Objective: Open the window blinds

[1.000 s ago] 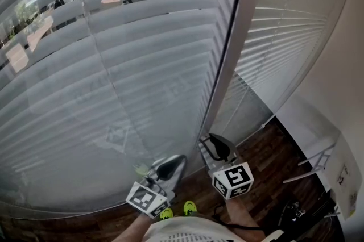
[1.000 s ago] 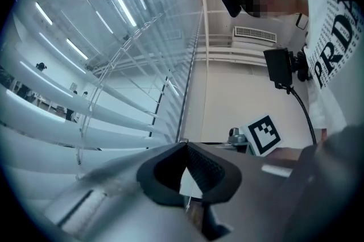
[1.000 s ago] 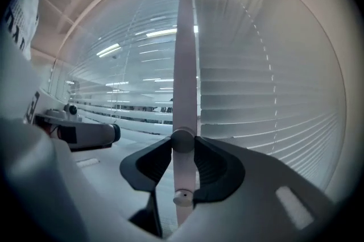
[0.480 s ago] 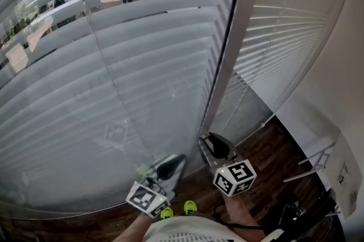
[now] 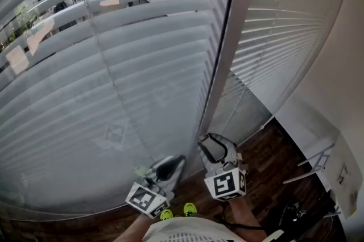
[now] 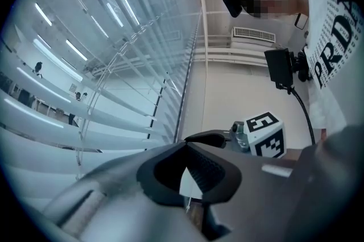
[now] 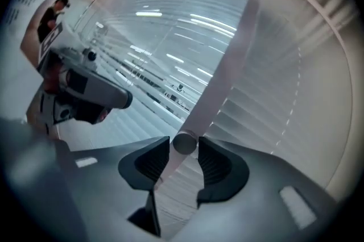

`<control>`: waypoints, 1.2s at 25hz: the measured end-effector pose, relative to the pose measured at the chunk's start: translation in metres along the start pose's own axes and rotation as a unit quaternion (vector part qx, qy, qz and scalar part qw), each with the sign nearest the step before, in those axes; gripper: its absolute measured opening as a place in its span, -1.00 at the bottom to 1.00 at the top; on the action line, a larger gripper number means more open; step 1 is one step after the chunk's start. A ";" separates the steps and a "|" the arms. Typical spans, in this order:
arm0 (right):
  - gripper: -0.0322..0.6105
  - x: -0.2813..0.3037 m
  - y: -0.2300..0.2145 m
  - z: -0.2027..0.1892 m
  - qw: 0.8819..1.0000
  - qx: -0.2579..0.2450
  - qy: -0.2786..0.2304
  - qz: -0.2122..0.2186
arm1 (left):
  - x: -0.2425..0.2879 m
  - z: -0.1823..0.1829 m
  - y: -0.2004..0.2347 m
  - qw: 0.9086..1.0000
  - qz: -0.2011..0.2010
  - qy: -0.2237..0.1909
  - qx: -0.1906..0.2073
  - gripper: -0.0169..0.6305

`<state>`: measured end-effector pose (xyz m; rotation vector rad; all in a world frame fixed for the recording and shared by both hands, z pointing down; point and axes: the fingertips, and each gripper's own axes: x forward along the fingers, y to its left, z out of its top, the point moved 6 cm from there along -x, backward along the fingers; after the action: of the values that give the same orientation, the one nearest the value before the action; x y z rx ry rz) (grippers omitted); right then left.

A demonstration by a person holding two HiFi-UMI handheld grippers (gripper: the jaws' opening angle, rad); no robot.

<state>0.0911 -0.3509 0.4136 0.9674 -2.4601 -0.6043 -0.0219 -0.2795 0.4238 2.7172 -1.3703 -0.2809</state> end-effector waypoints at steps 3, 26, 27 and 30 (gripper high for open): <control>-0.42 -0.001 0.005 0.005 0.990 -0.137 0.024 -0.021 | 0.000 0.000 -0.001 1.000 -0.001 0.000 0.000 -0.97; -0.49 0.006 0.007 0.007 0.990 -0.142 -0.002 -0.024 | 0.002 -0.003 0.000 1.000 0.004 0.006 -0.002 -0.97; -0.49 0.005 0.006 0.007 0.991 -0.133 -0.005 -0.024 | 0.002 -0.003 0.000 1.000 0.003 0.005 -0.002 -0.97; -0.49 0.005 0.004 0.007 0.996 -0.090 -0.013 -0.020 | 0.002 -0.003 -0.001 1.000 0.002 0.005 -0.002 -0.97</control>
<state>0.0821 -0.3498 0.4117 0.9436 -2.3647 -0.8421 -0.0195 -0.2811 0.4264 2.7081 -1.3707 -0.2692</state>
